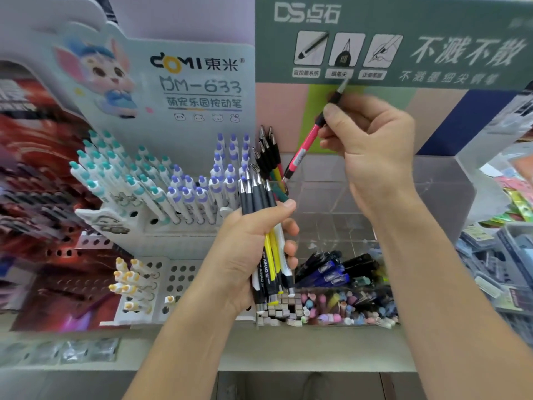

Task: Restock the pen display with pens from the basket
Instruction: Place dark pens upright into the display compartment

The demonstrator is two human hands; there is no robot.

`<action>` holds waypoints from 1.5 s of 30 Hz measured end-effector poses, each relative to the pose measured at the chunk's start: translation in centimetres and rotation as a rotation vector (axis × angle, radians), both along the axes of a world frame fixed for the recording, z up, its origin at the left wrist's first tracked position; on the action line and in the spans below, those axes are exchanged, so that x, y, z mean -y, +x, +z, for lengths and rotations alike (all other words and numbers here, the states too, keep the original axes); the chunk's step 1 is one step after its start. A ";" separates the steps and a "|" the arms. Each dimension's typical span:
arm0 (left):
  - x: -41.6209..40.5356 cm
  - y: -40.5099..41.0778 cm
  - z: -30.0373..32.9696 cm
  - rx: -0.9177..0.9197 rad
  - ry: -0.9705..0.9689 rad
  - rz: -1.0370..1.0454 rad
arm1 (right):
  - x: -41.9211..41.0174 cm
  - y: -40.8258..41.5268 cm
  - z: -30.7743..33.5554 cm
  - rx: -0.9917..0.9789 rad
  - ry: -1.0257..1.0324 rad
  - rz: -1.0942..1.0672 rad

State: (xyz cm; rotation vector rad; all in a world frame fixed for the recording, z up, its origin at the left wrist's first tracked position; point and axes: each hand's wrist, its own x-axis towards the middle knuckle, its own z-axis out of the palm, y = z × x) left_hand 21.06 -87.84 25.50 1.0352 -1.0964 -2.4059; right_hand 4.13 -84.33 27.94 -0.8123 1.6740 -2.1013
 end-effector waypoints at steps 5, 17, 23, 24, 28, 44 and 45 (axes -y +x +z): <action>-0.3 0.0 -0.3 -0.034 0.018 0.011 | 1.4 0.8 -1.8 -0.488 0.269 0.027; 0.0 -0.3 -0.3 -0.074 0.066 -0.003 | 2.8 1.3 -2.6 -0.723 0.764 0.062; -0.1 -0.6 -0.3 -0.069 0.071 0.015 | 2.1 1.6 -2.8 -0.598 0.706 0.102; -0.2 -0.6 -0.3 -0.068 0.074 0.016 | 1.9 1.5 -2.7 -0.578 0.689 0.099; -0.3 -0.8 0.1 -0.085 0.095 0.006 | -0.4 1.1 -0.8 -0.467 0.540 0.034; -0.9 -2.4 0.6 -0.039 0.158 0.010 | -3.2 1.9 -0.8 0.513 0.234 0.222; -0.9 -2.2 0.5 -0.031 0.157 0.022 | -3.0 1.7 -0.5 0.484 0.179 0.193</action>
